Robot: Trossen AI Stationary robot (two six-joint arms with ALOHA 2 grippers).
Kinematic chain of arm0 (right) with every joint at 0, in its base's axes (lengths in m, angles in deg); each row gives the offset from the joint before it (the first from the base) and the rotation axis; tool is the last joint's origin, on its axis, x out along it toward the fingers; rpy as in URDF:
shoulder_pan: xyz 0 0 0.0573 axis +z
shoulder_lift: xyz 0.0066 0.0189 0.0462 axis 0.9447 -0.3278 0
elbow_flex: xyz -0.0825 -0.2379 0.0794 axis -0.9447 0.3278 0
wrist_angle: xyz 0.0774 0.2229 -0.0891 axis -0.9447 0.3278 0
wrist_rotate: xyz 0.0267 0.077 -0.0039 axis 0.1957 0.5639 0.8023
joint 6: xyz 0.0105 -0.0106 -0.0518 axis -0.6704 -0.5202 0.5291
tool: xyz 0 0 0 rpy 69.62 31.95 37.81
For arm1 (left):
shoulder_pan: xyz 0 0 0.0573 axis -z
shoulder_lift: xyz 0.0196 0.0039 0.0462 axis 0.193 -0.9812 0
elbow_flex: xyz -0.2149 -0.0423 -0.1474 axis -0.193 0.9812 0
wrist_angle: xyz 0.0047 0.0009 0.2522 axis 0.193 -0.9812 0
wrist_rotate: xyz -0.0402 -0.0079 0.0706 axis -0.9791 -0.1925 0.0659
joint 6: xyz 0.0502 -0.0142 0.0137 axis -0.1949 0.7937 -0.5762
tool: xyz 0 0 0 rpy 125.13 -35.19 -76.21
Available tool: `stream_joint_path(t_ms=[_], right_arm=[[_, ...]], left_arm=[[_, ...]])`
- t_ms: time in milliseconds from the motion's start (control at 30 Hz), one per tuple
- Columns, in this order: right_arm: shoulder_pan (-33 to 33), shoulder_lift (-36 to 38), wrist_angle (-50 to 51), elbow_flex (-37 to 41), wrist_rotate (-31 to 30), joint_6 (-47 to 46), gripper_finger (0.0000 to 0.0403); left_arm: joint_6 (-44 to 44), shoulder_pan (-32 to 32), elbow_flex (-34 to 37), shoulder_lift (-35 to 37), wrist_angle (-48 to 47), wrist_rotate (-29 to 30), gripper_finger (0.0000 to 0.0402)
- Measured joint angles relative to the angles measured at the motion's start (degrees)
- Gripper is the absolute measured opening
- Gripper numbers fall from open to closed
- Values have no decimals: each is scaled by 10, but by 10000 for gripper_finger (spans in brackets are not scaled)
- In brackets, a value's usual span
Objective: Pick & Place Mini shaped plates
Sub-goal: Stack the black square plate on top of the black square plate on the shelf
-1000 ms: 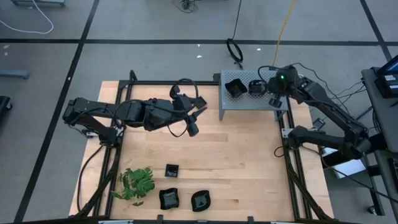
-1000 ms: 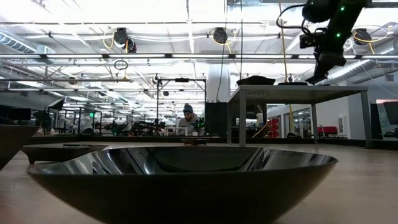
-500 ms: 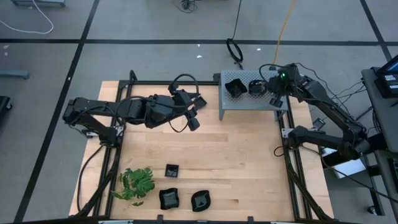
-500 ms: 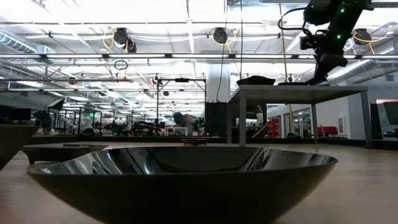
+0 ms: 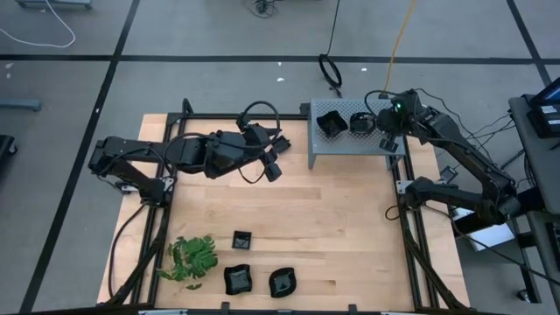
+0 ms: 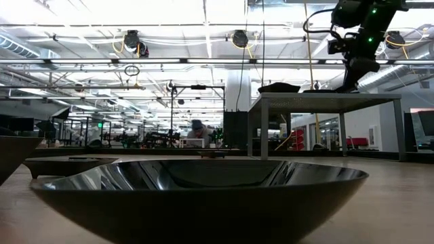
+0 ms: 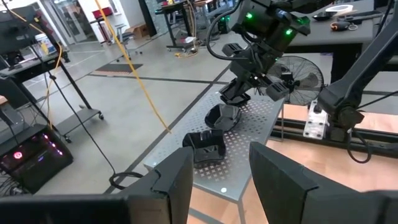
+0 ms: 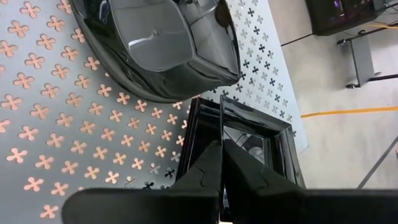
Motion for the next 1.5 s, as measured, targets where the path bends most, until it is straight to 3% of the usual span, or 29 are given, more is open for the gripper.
stream_joint_path(t_ms=[300, 767, 1000, 1233, 1400, 1500], right_arm=[[0, 0, 2, 1, 0, -14, 4], [9, 4, 22, 1, 0, -33, 102], [41, 47, 23, 1, 2, -47, 118], [73, 93, -42, 1, 117, -144, 111], [97, 110, -111, 1, 120, -179, 111], [103, 113, -146, 1, 120, -179, 111]], left_arm=[[0, 0, 0, 0, 0, 0, 163], [0, 0, 0, 0, 0, 0, 163], [0, 0, 0, 0, 0, 0, 163], [19, -17, 0, 0, 0, 0, 163], [84, -42, 0, 0, -17, -6, 163], [122, -64, -1, -4, -64, -39, 163]])
